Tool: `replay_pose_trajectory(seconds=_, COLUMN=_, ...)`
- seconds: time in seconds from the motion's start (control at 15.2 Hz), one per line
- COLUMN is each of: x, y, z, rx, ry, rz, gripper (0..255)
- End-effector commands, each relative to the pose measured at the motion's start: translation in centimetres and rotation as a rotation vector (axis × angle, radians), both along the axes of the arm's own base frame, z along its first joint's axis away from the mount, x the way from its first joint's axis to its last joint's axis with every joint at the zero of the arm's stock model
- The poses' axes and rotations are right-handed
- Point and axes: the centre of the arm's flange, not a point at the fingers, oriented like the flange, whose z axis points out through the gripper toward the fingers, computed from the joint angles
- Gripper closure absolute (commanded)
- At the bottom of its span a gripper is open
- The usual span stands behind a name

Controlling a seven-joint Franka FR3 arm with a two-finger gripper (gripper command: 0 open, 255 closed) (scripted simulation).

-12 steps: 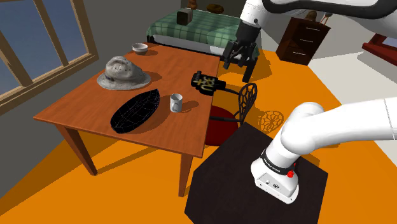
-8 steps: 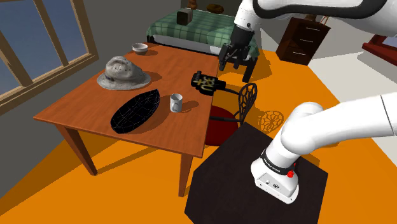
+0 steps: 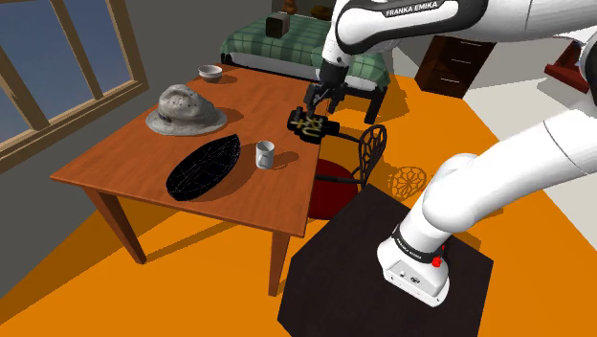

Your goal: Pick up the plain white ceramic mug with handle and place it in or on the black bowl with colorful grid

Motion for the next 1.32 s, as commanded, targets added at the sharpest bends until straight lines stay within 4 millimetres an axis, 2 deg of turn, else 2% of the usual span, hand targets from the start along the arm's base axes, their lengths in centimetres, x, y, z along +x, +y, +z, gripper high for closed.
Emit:
replay_pose_trajectory(seconds=0.0, x=2.0, y=-0.3, z=-2.1, rx=-0.004, ry=0.006, rz=0.003, gripper=0)
replay_pose_trajectory(seconds=1.25, x=20.0, y=-2.6, z=-20.2, rx=-0.033, ry=0.071, rz=0.034, gripper=0)
